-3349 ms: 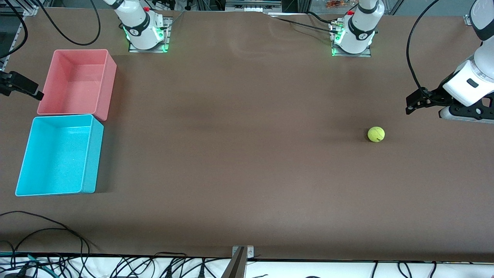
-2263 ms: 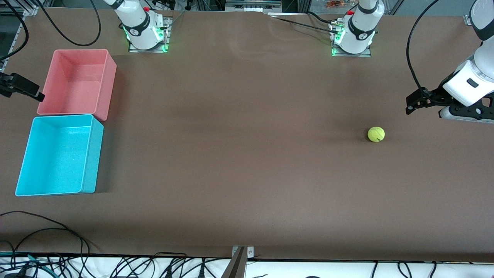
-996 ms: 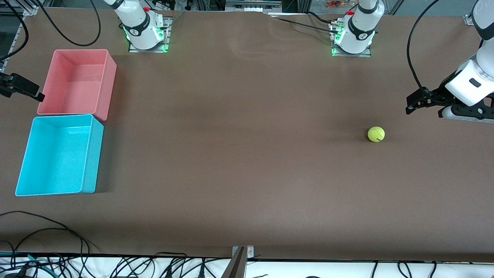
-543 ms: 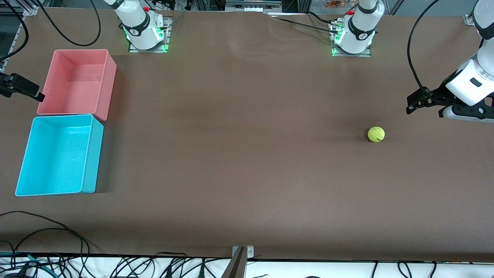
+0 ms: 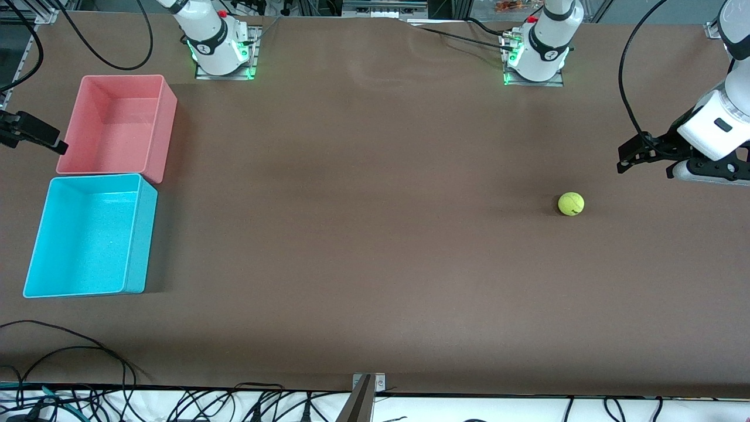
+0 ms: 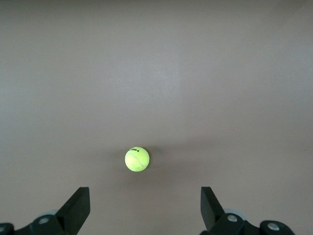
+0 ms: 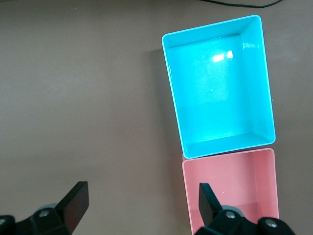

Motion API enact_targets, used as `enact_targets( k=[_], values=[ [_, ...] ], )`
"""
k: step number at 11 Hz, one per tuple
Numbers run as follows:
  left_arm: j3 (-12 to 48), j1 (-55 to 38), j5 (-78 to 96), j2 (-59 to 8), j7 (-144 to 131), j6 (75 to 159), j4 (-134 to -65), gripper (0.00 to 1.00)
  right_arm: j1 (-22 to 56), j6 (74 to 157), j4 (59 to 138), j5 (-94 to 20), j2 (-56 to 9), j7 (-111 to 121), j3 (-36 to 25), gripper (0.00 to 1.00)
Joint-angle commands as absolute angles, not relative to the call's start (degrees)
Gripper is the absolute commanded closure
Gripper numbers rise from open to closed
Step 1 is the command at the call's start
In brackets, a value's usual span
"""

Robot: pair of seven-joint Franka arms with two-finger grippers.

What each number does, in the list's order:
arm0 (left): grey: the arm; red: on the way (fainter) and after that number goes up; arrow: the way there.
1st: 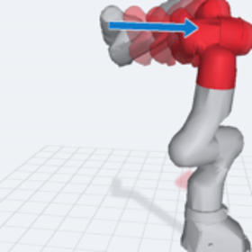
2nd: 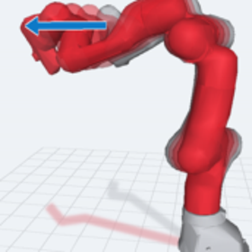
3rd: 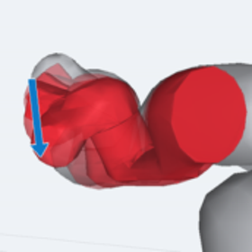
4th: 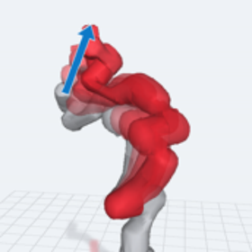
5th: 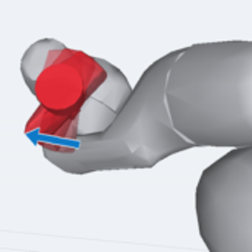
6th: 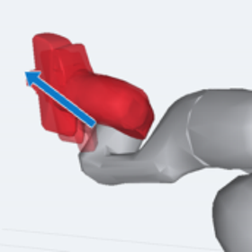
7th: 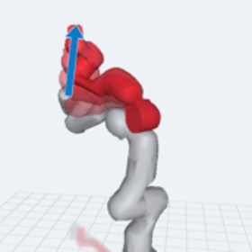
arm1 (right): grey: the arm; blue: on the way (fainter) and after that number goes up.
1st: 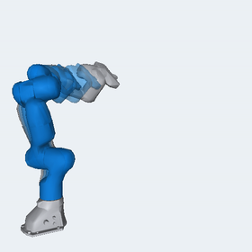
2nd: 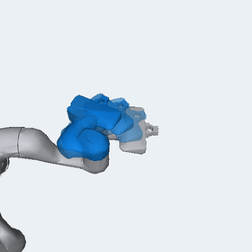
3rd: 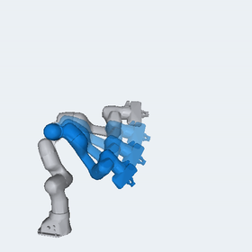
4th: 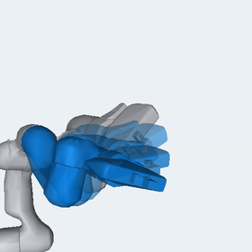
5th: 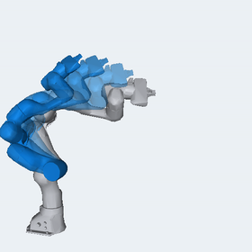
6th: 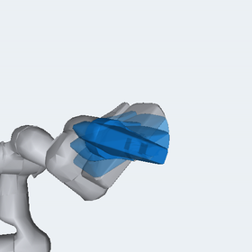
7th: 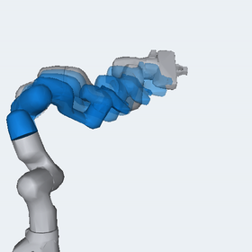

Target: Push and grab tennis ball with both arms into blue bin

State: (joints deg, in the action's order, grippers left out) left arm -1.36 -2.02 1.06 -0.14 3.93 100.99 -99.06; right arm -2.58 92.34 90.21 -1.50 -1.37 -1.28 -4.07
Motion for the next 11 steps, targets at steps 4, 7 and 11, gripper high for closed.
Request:
enact_targets(
  k=[4,7,11],
  values=[
    [-1.7,-1.8,2.4,0.3,5.3,99.7,-98.3,0.00,-2.5,91.1,88.2,-1.5,-2.1,-0.8,-4.0,0.00],
    [-1.6,-1.8,2.4,0.3,4.7,99.7,-98.3,0.00,-2.5,91.1,88.2,-1.5,-2.1,-0.7,-4.0,0.00],
    [-2.2,-1.6,2.4,0.1,-7.5,99.7,-98.3,0.14,-2.5,91.1,88.2,-1.8,-2.1,-0.8,-4.0,0.00]
  ],
)
